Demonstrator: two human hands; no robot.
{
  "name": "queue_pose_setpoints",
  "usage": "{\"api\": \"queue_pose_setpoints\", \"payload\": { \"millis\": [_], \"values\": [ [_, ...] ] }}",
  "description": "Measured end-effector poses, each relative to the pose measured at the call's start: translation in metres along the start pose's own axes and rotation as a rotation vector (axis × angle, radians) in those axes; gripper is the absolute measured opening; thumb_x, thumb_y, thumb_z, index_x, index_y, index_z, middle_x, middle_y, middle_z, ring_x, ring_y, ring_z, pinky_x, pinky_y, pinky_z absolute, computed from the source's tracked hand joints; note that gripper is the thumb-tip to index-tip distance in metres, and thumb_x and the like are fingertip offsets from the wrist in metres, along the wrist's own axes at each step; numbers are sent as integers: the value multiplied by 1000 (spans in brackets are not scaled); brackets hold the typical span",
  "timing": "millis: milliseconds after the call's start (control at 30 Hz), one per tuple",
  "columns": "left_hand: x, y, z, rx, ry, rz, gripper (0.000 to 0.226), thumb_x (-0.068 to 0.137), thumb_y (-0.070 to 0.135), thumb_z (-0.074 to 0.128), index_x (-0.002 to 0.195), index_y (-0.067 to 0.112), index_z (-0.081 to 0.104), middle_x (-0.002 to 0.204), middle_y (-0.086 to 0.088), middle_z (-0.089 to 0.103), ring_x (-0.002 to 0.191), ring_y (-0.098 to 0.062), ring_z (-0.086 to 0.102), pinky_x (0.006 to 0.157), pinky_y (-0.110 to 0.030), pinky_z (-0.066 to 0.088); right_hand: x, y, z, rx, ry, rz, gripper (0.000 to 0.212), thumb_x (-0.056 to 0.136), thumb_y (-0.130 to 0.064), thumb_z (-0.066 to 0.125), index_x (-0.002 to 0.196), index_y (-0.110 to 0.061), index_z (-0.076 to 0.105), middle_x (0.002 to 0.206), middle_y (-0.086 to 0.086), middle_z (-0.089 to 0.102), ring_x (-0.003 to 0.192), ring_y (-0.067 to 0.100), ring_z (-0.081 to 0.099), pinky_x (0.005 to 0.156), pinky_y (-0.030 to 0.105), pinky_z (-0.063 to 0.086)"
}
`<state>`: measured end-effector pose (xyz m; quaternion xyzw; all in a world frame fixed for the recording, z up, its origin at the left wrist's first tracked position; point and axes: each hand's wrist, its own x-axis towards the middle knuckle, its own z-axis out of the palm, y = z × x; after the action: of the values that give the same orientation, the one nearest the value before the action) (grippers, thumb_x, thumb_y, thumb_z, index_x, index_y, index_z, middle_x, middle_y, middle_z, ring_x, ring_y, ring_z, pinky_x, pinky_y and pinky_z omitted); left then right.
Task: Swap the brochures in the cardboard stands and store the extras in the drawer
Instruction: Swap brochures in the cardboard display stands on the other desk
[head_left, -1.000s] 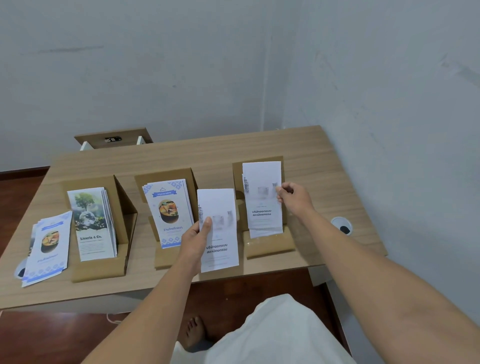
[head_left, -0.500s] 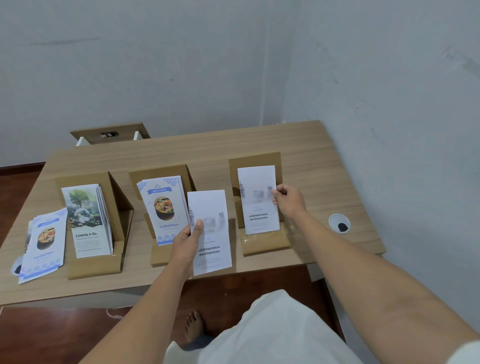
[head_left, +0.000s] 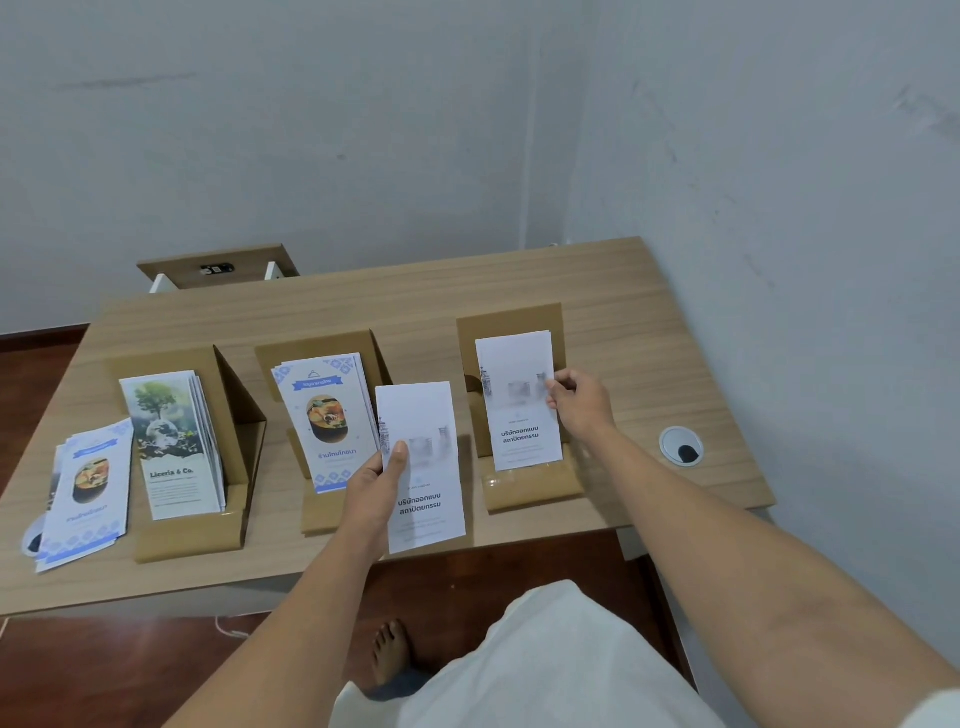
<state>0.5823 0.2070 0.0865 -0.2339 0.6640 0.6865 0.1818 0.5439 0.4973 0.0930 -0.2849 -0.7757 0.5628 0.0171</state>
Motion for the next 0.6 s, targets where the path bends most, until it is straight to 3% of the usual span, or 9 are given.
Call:
{"api": "queue_pose_setpoints", "payload": {
  "millis": [233,367,600],
  "values": [
    [2,1,2,-8,-3,-12,12,100,39,69,104,30,75,89,19,82,76,-6,80,51,-23,60,0,0,2,2,13,28,9,100,-9,59,102,-3,66,90,8,66,79,23,62,86,42,56],
    [1,5,5,-16,-6,-14,14,100,41,68,105,29,75,91,15,82,75,-9,80,51,-24,60,-4,0,0,33,102,65,17,96,-11,64,110,-2,61,98,10,65,96,34,69,93,46,56],
    [2,19,15,-37,-54,-8,18,100,44,66,107,30,75,92,8,84,77,-15,81,56,-34,64,-29,-14,6,147,180,23,23,99,-24,61,110,-3,60,97,10,65,97,36,70,89,49,57]
  ]
}}
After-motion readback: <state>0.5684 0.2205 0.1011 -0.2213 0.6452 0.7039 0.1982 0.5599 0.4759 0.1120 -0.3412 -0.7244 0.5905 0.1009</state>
